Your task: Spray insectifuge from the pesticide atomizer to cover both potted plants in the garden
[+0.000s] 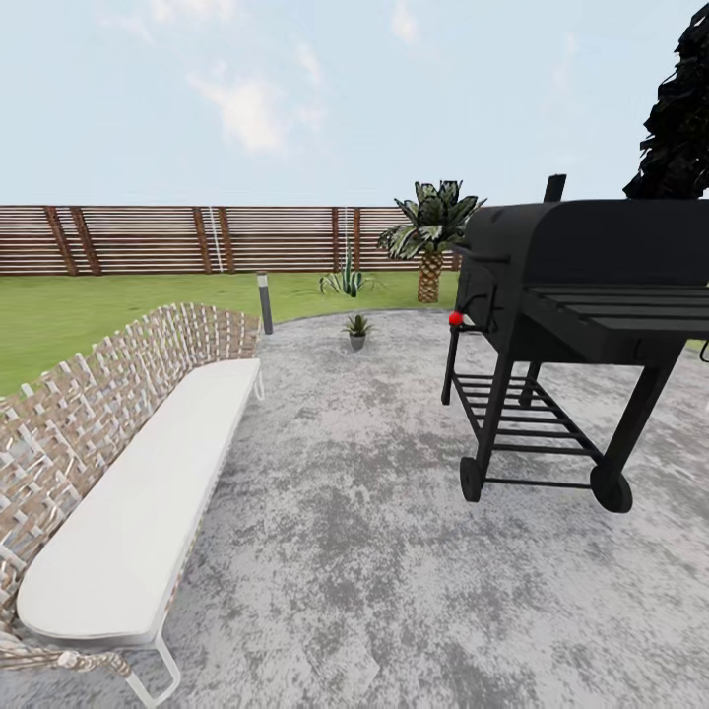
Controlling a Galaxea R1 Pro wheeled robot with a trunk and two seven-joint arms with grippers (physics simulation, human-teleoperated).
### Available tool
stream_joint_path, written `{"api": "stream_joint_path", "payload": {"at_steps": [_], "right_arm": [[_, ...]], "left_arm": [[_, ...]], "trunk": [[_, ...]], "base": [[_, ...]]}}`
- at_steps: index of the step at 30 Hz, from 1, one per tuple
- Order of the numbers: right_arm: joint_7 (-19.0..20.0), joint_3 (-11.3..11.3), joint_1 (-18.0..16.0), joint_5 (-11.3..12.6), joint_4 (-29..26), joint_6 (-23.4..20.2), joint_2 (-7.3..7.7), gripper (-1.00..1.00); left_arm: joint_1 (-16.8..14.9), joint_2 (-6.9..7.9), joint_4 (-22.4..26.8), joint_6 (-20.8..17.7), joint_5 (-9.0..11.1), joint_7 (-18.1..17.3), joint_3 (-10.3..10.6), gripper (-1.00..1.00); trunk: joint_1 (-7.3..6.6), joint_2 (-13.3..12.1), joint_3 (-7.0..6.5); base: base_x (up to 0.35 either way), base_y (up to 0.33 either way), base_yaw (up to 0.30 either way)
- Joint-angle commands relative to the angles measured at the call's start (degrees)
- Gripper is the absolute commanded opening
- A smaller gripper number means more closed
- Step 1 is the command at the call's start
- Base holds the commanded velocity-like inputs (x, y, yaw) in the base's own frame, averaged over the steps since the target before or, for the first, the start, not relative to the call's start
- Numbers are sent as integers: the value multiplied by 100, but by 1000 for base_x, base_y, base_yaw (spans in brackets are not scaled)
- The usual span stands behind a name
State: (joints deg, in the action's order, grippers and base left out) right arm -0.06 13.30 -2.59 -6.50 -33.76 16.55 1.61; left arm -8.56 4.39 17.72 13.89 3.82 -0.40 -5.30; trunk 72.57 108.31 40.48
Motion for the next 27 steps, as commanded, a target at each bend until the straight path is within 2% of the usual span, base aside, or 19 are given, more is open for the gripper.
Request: {"api": "stream_joint_path", "payload": {"at_steps": [1, 12, 27], "right_arm": [[-2, 23, -4, -70, 7, 21, -3, 100], [-18, 47, -4, -57, 10, 24, -9, 100], [-13, 50, -4, -62, 10, 15, -12, 100]], "left_arm": [[-4, 0, -5, 17, 40, -4, 2, 100], [-5, 0, -5, 17, 40, -4, 2, 100], [-5, 0, -5, 18, 40, -4, 2, 100]], "trunk": [[22, 44, 24], [263, 485, 225], [593, 1086, 622]], "base": [[0, 0, 0], [0, 0, 0], [0, 0, 0]]}}
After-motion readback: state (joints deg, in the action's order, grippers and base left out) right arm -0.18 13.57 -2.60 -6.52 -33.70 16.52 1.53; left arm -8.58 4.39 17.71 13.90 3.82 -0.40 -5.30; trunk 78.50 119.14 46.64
